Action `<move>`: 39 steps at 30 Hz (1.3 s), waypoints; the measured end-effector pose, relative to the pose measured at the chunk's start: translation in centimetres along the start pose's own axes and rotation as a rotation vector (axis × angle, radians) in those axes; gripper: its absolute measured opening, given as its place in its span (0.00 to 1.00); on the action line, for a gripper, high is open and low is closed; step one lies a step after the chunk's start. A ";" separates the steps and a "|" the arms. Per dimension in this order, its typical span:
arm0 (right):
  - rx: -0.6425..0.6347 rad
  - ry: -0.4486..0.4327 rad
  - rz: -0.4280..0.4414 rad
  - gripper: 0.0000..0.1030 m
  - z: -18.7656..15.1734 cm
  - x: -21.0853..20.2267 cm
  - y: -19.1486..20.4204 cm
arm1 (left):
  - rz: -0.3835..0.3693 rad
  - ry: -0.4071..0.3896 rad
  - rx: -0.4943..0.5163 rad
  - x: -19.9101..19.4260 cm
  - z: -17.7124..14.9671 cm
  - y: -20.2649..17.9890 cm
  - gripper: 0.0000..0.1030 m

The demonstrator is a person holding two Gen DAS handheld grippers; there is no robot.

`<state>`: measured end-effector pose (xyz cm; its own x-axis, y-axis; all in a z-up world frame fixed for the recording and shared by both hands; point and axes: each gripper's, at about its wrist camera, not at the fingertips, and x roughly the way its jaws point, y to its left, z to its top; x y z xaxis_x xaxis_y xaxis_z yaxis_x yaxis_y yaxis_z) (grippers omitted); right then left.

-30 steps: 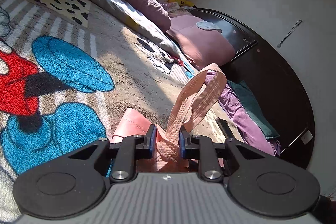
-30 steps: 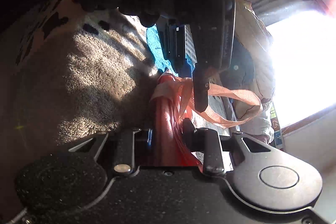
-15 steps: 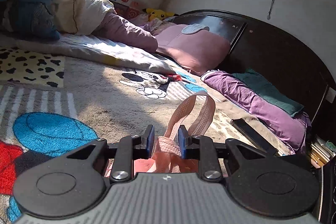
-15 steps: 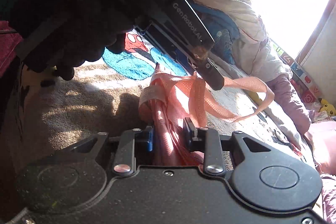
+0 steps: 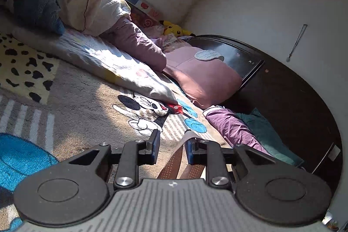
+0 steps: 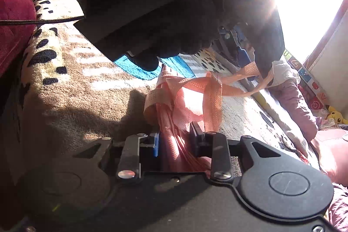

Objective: Fold shopping bag
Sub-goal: 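Lift the folded bag bundle with the right gripper and release the strap with the left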

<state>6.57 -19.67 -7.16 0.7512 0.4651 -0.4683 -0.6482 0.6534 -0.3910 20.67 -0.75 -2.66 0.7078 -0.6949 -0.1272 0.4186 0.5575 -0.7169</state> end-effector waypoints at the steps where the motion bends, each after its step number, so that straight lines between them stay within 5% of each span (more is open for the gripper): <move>1: 0.097 -0.009 0.018 0.27 -0.1 -0.1 -1.2 | -0.057 -0.012 -0.019 -0.5 0.0 -0.2 0.22; 7: 0.696 -0.091 0.111 0.27 -2.5 -0.5 -8.9 | -0.475 0.049 -0.050 -3.8 -2.7 -1.2 0.22; 10: 0.968 -0.134 0.163 0.25 -5.2 -0.3 -11.8 | -0.500 0.056 -0.121 -4.9 -4.8 0.5 0.20; 15: 1.278 -0.170 0.263 0.25 -8.4 -0.1 -11.7 | -0.542 -0.071 -0.256 -5.7 -6.0 2.5 0.14; 22: 1.531 -0.196 0.417 0.24 -10.3 1.8 -10.9 | -0.605 -0.201 -0.307 -5.0 -5.8 3.1 0.09; 27: 1.622 -0.211 0.465 0.24 -11.0 2.2 -10.7 | -0.555 -0.211 -0.289 -4.5 -5.6 3.6 0.09; 32: 1.617 -0.178 0.455 0.26 -10.4 2.5 -10.8 | -0.307 -0.202 -0.259 -5.8 -5.0 4.5 0.12; 33: 1.614 -0.178 0.453 0.26 -10.2 2.5 -10.7 | -0.248 -0.197 -0.236 -6.0 -5.0 4.4 0.18; 36: 1.631 -0.181 0.454 0.27 -10.0 2.4 -10.6 | -0.157 -0.149 -0.225 -6.4 -4.9 4.6 0.60; 39: 1.641 -0.181 0.454 0.30 -9.6 2.2 -10.6 | -0.120 0.017 -0.100 -5.2 -4.7 3.1 0.60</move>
<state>13.94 -31.33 -11.66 0.6351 0.7535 -0.1697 -0.0871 0.2882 0.9536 15.62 2.53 -7.45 0.6463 -0.7616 -0.0476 0.4402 0.4231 -0.7920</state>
